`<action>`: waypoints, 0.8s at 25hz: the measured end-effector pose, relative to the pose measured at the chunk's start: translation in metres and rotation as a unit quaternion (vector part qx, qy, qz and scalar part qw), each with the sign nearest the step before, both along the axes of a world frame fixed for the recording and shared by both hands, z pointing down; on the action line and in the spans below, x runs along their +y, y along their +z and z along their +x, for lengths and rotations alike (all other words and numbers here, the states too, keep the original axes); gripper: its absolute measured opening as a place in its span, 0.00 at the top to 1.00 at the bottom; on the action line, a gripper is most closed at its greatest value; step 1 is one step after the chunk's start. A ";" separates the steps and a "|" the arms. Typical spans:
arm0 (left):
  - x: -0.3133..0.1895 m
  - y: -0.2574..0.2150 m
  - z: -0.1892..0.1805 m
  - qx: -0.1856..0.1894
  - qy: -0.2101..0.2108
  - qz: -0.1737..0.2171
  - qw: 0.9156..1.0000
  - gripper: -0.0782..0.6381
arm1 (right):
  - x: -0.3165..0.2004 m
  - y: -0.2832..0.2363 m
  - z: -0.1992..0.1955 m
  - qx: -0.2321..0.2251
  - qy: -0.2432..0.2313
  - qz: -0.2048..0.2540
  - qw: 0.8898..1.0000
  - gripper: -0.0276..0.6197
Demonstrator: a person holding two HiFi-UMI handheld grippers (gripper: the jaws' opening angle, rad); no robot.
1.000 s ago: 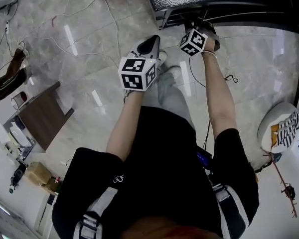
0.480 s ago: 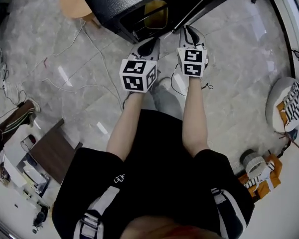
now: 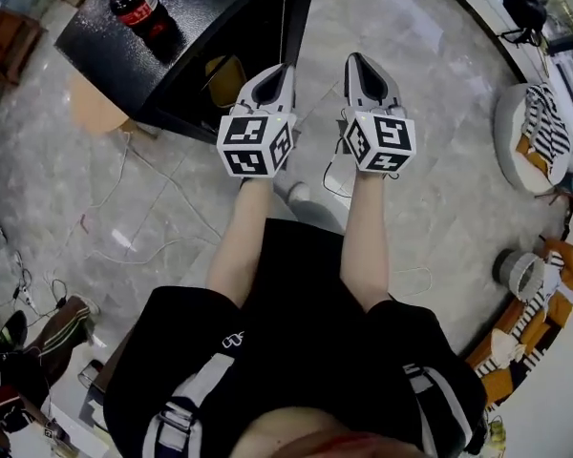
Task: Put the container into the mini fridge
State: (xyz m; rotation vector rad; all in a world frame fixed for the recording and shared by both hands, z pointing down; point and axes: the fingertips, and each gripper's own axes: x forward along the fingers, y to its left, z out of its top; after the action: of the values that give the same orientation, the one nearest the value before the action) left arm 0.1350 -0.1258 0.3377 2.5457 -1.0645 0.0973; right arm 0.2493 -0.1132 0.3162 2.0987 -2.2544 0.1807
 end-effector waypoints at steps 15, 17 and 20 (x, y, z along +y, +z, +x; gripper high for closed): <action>0.039 -0.146 0.093 0.048 0.081 0.145 0.985 0.88 | 0.071 -0.114 0.092 -0.032 0.078 0.095 0.992 0.94; 0.043 -0.150 0.098 0.046 0.083 0.151 0.984 0.88 | 0.075 -0.118 0.097 -0.030 0.080 0.097 0.992 0.94; 0.044 -0.153 0.102 0.041 0.082 0.157 0.983 0.88 | 0.076 -0.120 0.103 -0.031 0.081 0.098 0.991 0.94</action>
State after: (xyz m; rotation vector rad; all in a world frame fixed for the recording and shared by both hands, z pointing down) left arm 0.2366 -0.0814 0.1845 2.8886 -0.8976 -0.1424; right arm 0.3526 -0.0374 0.1961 2.4092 -2.2172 0.0318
